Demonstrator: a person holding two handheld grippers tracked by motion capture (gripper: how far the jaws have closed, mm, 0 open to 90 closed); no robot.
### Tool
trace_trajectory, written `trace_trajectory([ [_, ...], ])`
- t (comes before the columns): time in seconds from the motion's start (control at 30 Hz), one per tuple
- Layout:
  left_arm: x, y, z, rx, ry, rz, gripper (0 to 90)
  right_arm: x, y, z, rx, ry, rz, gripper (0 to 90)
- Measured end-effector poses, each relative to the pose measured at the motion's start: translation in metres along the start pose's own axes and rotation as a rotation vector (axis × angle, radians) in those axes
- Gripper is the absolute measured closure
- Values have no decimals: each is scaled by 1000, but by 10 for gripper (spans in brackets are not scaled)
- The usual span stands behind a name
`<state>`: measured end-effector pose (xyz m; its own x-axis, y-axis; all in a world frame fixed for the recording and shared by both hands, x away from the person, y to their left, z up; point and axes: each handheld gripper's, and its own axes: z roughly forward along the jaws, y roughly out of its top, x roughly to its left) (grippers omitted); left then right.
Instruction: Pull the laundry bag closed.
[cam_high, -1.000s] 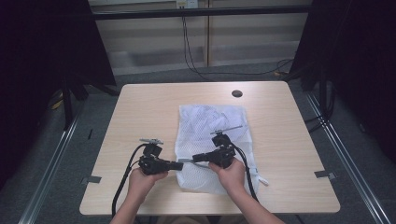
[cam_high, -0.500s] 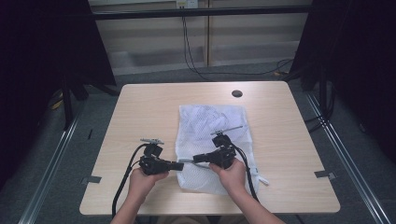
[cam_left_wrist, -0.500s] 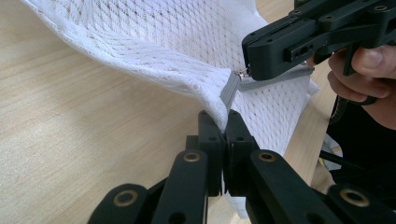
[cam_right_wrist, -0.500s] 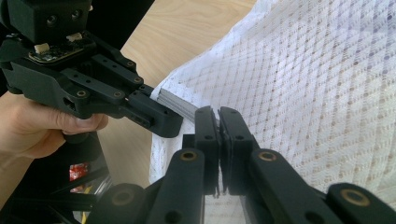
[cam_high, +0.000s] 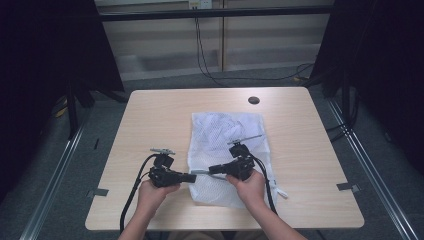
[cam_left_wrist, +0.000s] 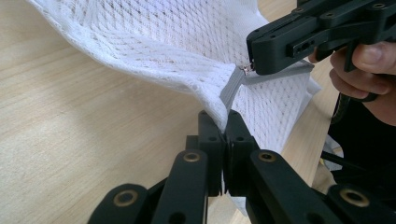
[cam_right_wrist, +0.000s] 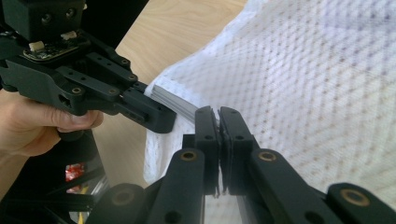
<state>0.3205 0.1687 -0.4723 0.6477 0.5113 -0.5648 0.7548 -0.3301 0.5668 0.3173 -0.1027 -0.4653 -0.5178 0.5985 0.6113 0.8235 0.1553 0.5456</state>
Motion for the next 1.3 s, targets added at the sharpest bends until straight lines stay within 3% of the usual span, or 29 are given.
trace_trajectory([
  [1.3,-2,1,2,10,-1,2,884,-7,-2,-7,-1,14,10,872],
])
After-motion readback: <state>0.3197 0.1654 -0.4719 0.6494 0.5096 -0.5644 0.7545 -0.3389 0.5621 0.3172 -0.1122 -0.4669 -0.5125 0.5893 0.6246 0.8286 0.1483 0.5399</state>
